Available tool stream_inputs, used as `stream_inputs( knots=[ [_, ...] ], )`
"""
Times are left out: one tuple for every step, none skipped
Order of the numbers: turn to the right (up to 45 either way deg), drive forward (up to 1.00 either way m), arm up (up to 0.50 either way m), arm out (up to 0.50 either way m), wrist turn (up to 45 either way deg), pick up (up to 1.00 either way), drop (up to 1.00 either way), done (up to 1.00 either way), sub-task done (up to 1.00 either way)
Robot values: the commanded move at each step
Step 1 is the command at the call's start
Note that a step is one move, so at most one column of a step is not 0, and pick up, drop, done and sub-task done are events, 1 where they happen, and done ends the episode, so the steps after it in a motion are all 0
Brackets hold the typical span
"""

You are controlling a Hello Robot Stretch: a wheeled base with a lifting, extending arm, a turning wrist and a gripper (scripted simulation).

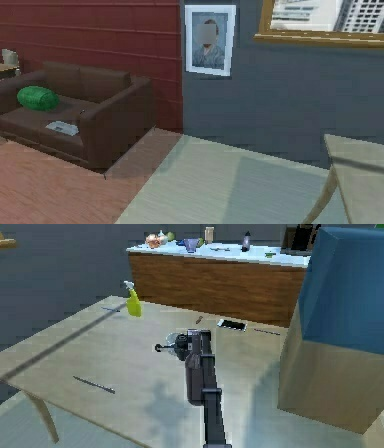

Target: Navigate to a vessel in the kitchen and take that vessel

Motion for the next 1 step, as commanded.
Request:
stream_inputs(
  knots=[
    [0.0, 0.00, 0.00, 0.00, 0.0, 1.00, 0.00, 0.00, 0.00]
  ],
)
